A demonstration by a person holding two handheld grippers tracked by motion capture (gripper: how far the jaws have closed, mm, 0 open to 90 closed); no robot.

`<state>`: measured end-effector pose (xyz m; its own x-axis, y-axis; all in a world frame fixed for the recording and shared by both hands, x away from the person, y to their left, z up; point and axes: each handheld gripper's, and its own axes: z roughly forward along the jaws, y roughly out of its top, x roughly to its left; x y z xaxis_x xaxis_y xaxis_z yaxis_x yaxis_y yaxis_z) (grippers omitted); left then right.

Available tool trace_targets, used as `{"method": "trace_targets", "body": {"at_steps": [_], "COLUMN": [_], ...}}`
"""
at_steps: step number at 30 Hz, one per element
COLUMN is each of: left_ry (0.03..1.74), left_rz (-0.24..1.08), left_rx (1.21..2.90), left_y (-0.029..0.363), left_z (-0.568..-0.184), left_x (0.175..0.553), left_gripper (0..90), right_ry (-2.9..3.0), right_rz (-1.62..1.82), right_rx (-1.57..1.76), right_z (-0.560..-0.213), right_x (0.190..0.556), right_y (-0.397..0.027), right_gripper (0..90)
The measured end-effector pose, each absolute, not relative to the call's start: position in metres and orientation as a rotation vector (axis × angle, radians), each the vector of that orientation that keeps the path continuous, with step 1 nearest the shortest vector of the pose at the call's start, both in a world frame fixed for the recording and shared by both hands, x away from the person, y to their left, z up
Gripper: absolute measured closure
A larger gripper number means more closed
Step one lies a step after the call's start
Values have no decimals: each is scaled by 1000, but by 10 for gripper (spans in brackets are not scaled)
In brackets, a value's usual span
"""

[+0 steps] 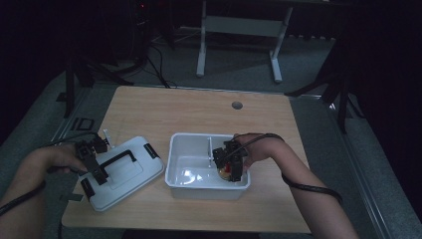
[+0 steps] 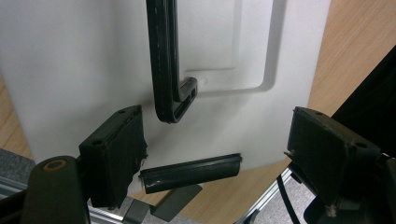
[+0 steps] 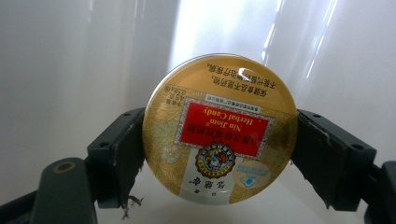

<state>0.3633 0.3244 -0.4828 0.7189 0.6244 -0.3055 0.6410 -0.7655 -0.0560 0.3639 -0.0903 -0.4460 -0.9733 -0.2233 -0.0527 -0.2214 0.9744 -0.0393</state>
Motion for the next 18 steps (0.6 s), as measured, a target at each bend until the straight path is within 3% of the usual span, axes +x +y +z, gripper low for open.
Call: {"method": "trace_targets", "body": {"at_steps": [18], "left_ry": [1060], "left_rz": [-488], "left_rx": [2861], "left_y": [324], "left_z": [-485], "left_x": [364], "left_gripper": [189], "right_ry": [3050], "right_rz": [-201], "right_rx": [-340], "right_z": [-479], "right_x": [372], "right_y": [-84], "right_gripper": [209]}}
